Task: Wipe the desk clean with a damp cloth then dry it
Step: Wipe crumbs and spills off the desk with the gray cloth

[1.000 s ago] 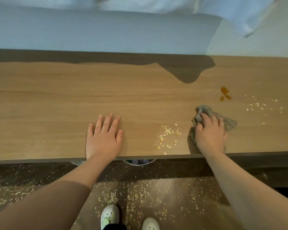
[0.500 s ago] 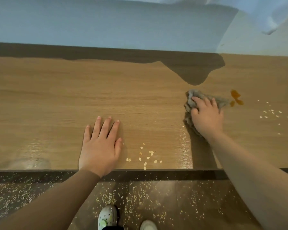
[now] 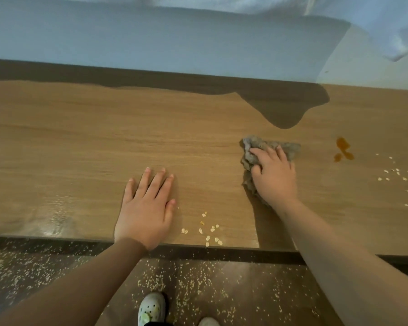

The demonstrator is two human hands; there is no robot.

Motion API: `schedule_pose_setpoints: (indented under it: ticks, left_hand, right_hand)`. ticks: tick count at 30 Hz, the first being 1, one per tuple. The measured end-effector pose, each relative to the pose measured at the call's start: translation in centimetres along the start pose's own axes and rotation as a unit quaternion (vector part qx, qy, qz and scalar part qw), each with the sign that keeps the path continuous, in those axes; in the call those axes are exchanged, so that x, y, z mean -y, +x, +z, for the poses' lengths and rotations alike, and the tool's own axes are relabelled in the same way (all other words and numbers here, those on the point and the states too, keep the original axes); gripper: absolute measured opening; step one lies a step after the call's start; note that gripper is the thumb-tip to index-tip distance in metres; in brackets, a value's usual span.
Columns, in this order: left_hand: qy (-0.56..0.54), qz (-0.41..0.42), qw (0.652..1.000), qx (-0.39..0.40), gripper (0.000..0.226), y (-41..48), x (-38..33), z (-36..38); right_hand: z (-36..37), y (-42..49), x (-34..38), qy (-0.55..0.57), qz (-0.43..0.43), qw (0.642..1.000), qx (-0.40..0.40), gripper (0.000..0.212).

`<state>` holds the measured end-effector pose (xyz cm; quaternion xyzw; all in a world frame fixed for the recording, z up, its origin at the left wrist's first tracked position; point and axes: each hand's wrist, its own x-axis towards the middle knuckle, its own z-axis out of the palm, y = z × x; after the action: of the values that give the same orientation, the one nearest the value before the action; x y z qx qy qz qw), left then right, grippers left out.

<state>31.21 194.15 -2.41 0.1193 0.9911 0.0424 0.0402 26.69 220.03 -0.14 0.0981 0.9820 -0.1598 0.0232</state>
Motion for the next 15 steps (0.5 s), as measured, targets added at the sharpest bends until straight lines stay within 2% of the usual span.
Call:
schedule_pose_setpoints:
  ticks: [2,5,7,8,9,11,13,15]
  left_hand:
    - [0.007,0.003,1.000,0.003,0.070,0.0,0.0,0.0]
    - [-0.002,0.006,1.000,0.003,0.069,0.0,0.0,-0.2]
    - [-0.002,0.007,1.000,0.007,0.068,0.1,0.0,-0.3]
    - [-0.002,0.005,1.000,0.010,0.067,0.1,0.0,-0.3]
    - [-0.002,0.004,1.000,0.013,0.063,0.2,0.0,-0.4]
    - [-0.002,0.009,1.000,0.025,0.054,0.3,0.1,-0.6]
    - [-0.014,0.039,0.999,0.033,0.051,0.3,0.7,-1.1]
    - [-0.013,0.082,0.995,0.049,0.051,-0.1,2.7,-1.8]
  right_hand:
    - [1.2,-2.5,2.0,0.001,-0.070,0.997,0.020,0.044]
    - [2.4,-9.0,3.9,-0.017,-0.275,0.961,0.025,0.042]
    - [2.2,-10.2,3.1,-0.023,-0.324,0.943,0.069,0.044]
    - [1.8,-9.7,2.2,-0.022,-0.309,0.947,0.082,0.044]
    - [1.4,-8.7,1.3,-0.016,-0.257,0.962,0.095,0.045]
    - [0.7,-6.5,0.2,0.003,-0.101,0.993,0.059,0.046]
    - [0.6,-5.2,0.7,0.013,0.031,0.999,0.008,0.052]
    - [1.3,-5.5,3.1,0.039,0.092,0.995,-0.015,0.063]
